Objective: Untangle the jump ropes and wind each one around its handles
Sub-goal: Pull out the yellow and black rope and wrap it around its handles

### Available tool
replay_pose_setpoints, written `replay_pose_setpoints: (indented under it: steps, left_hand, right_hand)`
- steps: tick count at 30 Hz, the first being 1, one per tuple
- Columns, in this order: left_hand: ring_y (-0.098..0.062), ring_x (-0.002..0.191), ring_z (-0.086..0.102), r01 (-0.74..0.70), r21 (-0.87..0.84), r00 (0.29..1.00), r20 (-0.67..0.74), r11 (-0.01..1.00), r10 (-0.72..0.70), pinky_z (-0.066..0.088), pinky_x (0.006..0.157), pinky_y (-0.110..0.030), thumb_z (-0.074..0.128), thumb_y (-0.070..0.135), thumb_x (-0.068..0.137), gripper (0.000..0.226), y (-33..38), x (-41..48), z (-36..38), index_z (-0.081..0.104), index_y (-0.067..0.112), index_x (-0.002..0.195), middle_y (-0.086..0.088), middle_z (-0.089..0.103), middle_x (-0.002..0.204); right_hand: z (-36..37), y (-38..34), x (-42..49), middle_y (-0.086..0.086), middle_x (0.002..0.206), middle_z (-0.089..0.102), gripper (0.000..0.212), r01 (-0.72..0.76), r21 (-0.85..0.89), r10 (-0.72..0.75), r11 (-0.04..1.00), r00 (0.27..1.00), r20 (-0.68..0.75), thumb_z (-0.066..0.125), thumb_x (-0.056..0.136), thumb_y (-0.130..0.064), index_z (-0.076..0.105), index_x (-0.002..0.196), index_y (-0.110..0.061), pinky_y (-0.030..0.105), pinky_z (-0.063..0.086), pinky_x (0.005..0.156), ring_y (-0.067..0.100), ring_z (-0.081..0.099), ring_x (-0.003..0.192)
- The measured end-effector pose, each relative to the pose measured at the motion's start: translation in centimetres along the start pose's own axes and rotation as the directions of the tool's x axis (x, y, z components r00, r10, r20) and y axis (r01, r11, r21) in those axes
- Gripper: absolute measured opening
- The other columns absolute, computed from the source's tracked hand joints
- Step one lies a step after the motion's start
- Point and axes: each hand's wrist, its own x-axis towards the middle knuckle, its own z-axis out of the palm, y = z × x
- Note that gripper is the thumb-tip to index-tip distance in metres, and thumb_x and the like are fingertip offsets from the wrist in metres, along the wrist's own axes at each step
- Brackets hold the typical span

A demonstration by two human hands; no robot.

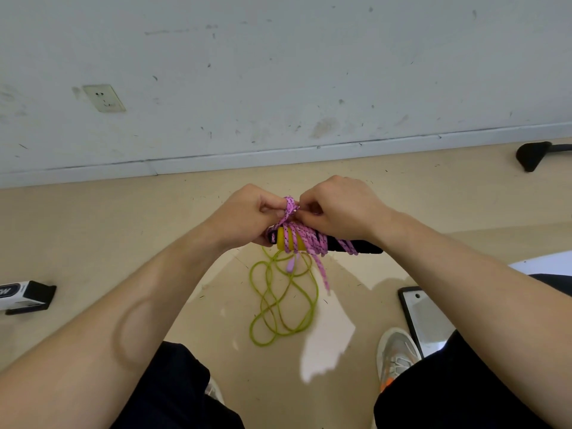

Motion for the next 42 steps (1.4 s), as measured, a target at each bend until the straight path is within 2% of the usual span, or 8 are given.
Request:
replay_pose_setpoints:
  steps: [3, 5, 10, 18, 26, 31, 35, 42]
  left_hand:
    - [-0.016, 0.064, 0.065, 0.014, -0.012, 1.0, -0.018, 1.0, -0.014, 0.063, 0.071, -0.046, 0.055, 0.002, 0.099, 0.022, -0.1, 0.2, -0.2, 0.077, 0.005, 0.098, -0.019, 0.068, 0.075]
    - [-0.015, 0.063, 0.067, 0.03, -0.034, 0.999, -0.03, 0.999, -0.031, 0.063, 0.069, -0.043, 0.057, 0.002, 0.097, 0.021, 0.0, 0.1, -0.3, 0.078, 0.006, 0.098, -0.013, 0.07, 0.073]
    - [-0.028, 0.073, 0.073, 0.054, -0.062, 0.997, -0.06, 0.997, -0.057, 0.063, 0.067, -0.043, 0.062, 0.0, 0.093, 0.018, 0.3, -0.1, -0.3, 0.078, 0.005, 0.096, -0.019, 0.073, 0.087]
    - [-0.022, 0.071, 0.074, 0.087, -0.181, 0.98, -0.159, 0.98, -0.117, 0.063, 0.065, -0.047, 0.074, 0.004, 0.087, 0.011, 0.4, 0.2, -0.1, 0.076, 0.013, 0.08, -0.003, 0.074, 0.074]
    - [-0.025, 0.069, 0.072, 0.038, -0.172, 0.973, -0.218, 0.984, -0.075, 0.062, 0.063, -0.053, 0.07, 0.0, 0.088, 0.011, 0.4, 0.2, 0.6, 0.074, 0.009, 0.082, -0.006, 0.072, 0.073]
    - [-0.021, 0.068, 0.073, -0.02, -0.094, 0.99, -0.139, 0.995, 0.007, 0.063, 0.067, -0.048, 0.057, 0.003, 0.098, 0.021, 0.1, -0.1, 1.1, 0.078, 0.007, 0.102, -0.013, 0.075, 0.079]
    - [-0.026, 0.07, 0.073, -0.034, -0.045, 0.997, -0.07, 0.998, 0.031, 0.063, 0.068, -0.048, 0.053, 0.008, 0.102, 0.024, 0.0, -0.1, 1.3, 0.077, 0.007, 0.103, -0.023, 0.072, 0.086]
    - [-0.017, 0.065, 0.073, -0.041, -0.02, 0.999, -0.012, 0.999, 0.04, 0.063, 0.064, -0.04, 0.054, 0.008, 0.102, 0.023, 0.0, 0.0, 1.1, 0.077, 0.005, 0.102, -0.016, 0.072, 0.078]
  right_hand:
    - [0.1, 0.0, 0.0, -0.003, 0.068, 0.062, 0.034, -0.021, 0.059, 0.023, 0.998, 0.999, -0.026, 0.054, 0.092, -0.048, 0.062, 0.075, -0.02, 0.028, 0.036, 0.051, 0.018, 0.053, 0.067]
    - [0.1, -0.1, -0.1, -0.003, 0.066, 0.06, 0.032, -0.025, 0.097, 0.029, 0.995, 0.999, -0.039, 0.056, 0.091, -0.047, 0.06, 0.071, -0.022, 0.028, 0.035, 0.051, 0.015, 0.051, 0.064]
    - [0.3, -0.1, -0.2, -0.003, 0.067, 0.06, 0.03, -0.02, 0.138, 0.025, 0.99, 0.999, -0.033, 0.057, 0.091, -0.045, 0.061, 0.071, -0.022, 0.027, 0.032, 0.05, 0.015, 0.05, 0.064]
    - [0.1, -0.1, -0.2, -0.001, 0.069, 0.062, 0.033, 0.03, 0.162, -0.023, 0.986, 0.999, -0.045, 0.055, 0.095, -0.043, 0.064, 0.074, -0.019, 0.036, 0.044, 0.054, 0.018, 0.052, 0.065]
    - [-0.3, -0.3, -0.3, -0.005, 0.083, 0.063, 0.029, 0.051, 0.12, -0.05, 0.991, 0.999, -0.009, 0.047, 0.101, -0.038, 0.065, 0.085, -0.021, 0.036, 0.045, 0.06, 0.022, 0.057, 0.079]
    - [-0.3, -0.6, -0.4, -0.004, 0.069, 0.06, 0.031, -0.026, 0.019, 0.025, 0.999, 0.999, 0.032, 0.048, 0.098, -0.039, 0.06, 0.077, -0.02, 0.027, 0.032, 0.049, 0.024, 0.056, 0.07]
    - [-0.1, -0.3, -0.3, -0.003, 0.064, 0.06, 0.033, -0.088, 0.074, 0.082, 0.993, 0.994, 0.077, 0.052, 0.094, -0.041, 0.06, 0.072, -0.019, 0.026, 0.036, 0.05, 0.021, 0.057, 0.069]
    - [-0.2, 0.3, 0.0, -0.007, 0.054, 0.051, 0.04, -0.213, 0.275, 0.159, 0.938, 0.965, 0.207, 0.062, 0.089, -0.044, 0.054, 0.057, -0.022, 0.029, 0.037, 0.055, 0.009, 0.048, 0.057]
